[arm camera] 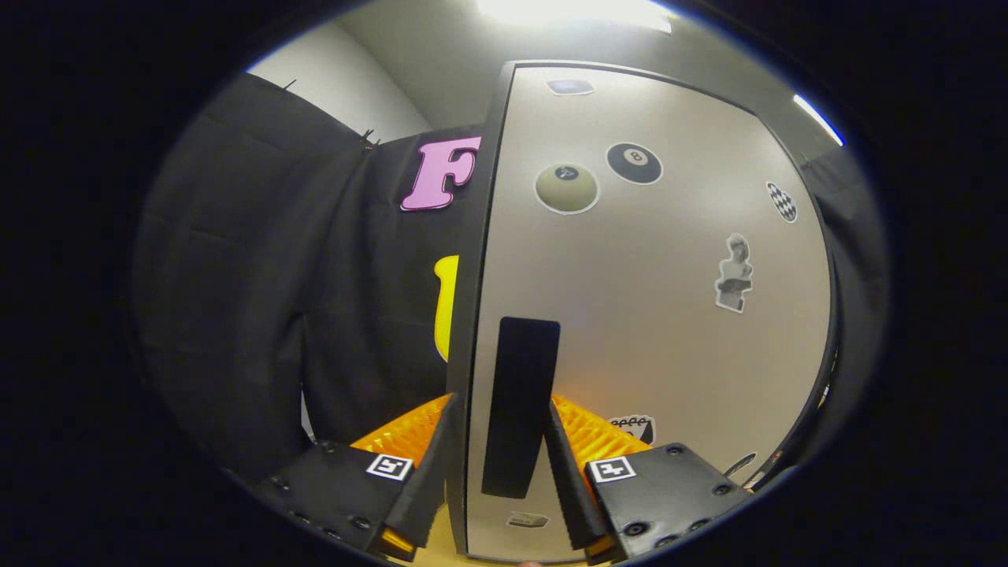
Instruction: Open the shoe cabinet door, grab the shoes and put them into the shoe cabinet, then close the shoe cabinet door.
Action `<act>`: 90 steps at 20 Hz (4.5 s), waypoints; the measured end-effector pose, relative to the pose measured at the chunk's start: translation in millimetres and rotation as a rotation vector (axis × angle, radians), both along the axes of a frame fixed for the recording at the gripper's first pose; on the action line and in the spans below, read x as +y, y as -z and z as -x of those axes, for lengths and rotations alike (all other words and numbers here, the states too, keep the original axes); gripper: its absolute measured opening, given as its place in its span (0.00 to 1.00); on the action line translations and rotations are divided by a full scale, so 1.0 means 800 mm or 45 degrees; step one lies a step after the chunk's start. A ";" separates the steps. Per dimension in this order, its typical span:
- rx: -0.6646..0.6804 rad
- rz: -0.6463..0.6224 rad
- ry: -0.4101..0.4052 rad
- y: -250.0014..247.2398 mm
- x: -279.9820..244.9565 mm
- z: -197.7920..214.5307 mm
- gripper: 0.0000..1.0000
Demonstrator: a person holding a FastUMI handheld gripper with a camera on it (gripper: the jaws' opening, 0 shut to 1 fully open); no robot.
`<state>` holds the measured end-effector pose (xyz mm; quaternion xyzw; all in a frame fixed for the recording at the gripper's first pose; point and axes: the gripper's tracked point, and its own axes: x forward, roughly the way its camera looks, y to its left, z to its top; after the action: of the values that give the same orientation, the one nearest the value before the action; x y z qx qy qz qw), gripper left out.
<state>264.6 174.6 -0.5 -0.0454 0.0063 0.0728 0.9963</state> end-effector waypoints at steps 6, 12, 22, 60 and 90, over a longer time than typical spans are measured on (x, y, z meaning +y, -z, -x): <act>0.123 -0.127 0.034 0.007 -0.007 -0.005 0.33; 0.258 -0.118 0.024 0.012 -0.004 0.000 0.14; 0.268 -0.094 -0.002 0.001 -0.021 0.077 0.11; 0.173 -0.127 0.243 -0.012 -0.262 0.191 0.05; 0.639 -0.201 -0.068 0.152 -0.008 0.305 0.98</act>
<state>20.5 168.6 -122.5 0.0516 0.2462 0.1084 0.9618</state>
